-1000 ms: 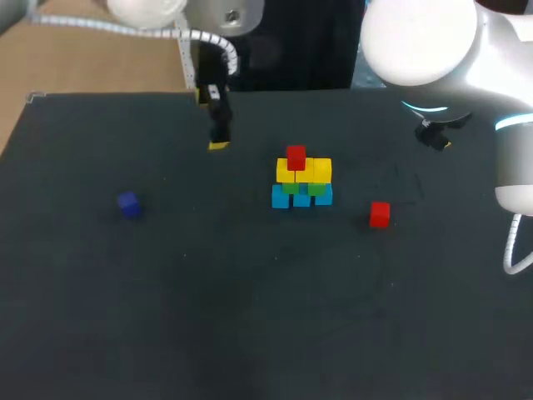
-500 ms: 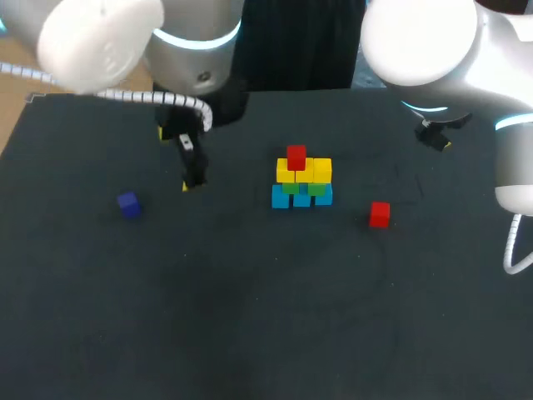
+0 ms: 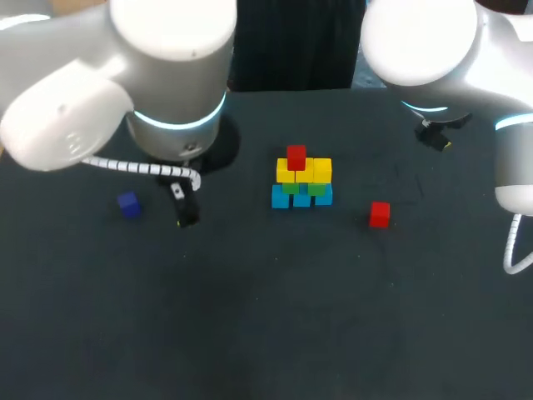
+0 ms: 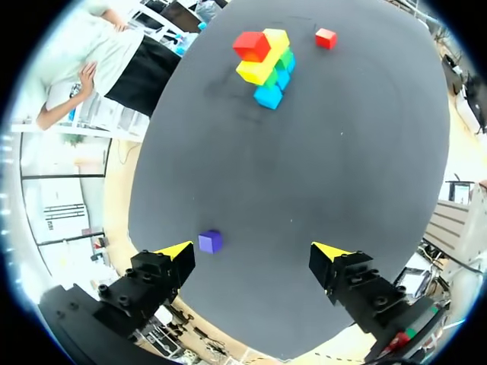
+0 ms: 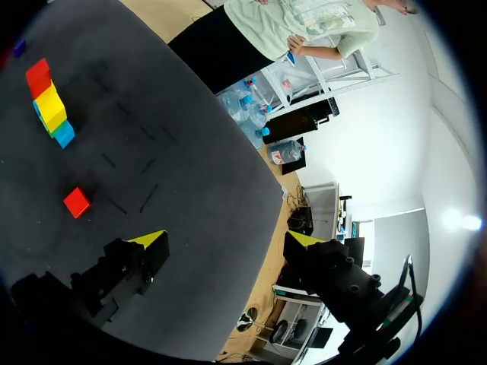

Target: Place the blue cubes, place green cubes on the blue cubes, place the yellow cubes on the green cubes, then place the red cubes on the yellow cubes, and place purple cube on the red cubes.

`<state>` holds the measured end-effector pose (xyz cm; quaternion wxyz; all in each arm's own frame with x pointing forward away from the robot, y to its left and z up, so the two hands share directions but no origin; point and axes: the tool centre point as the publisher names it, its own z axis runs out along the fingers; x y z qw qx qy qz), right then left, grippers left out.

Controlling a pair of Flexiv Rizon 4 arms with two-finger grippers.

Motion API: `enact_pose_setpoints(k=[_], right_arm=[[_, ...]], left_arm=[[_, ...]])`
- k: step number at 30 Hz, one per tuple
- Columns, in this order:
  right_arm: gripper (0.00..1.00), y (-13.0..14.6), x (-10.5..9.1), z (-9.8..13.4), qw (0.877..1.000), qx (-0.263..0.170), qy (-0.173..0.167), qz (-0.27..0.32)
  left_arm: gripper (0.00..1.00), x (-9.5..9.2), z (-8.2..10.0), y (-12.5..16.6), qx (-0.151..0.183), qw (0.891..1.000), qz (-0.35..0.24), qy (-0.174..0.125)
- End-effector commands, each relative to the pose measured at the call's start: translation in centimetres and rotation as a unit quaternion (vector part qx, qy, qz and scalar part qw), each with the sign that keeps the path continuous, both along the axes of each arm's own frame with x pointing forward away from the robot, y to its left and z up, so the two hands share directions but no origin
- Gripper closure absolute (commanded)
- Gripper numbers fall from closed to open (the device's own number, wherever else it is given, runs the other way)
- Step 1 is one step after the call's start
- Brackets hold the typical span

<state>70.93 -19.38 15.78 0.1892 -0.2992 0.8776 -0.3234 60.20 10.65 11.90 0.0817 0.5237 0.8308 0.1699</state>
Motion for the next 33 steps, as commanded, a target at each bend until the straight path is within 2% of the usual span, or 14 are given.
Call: enact_pose_setpoints(k=[1, 6, 19, 21, 24, 27, 30, 33], right_arm=[[0.0, -0.1, -0.1, 0.0, 1.0, 0.001, -0.002, 0.001], [0.0, -0.1, -0.1, 0.0, 1.0, 0.001, -0.002, 0.001], [0.0, -0.1, -0.1, 0.0, 1.0, 0.001, -0.002, 0.001], [0.0, 0.3, -0.5, 2.3, 0.999, -0.011, 0.007, 0.038], [0.0, 0.9, -1.8, 6.4, 0.997, 0.014, -0.005, 0.082], [0.0, 0.8, -3.4, 10.4, 0.993, 0.03, -0.033, 0.109], [0.0, 0.4, -5.1, 12.2, 0.989, 0.08, -0.033, 0.123], [0.0, -0.3, -6.7, 12.1, 0.984, 0.126, -0.014, 0.124]], left_arm=[[0.0, -0.2, -0.6, 0.1, -0.005, 1.0, -0.009, -0.008], [0.0, 0.0, -0.9, -0.2, -0.018, 0.999, -0.025, -0.006], [0.0, 0.0, -0.9, -0.2, -0.018, 0.999, -0.025, -0.006], [0.0, 0.0, -0.9, -0.2, -0.018, 0.999, -0.025, -0.006], [0.0, 0.0, -0.9, -0.2, -0.018, 0.999, -0.025, -0.006], [0.0, 0.0, -0.9, -0.2, -0.018, 0.999, -0.025, -0.006], [0.0, 0.0, -0.9, -0.2, -0.018, 0.999, -0.025, -0.006], [0.0, 0.0, -0.9, -0.2, -0.018, 0.999, -0.025, -0.006]])
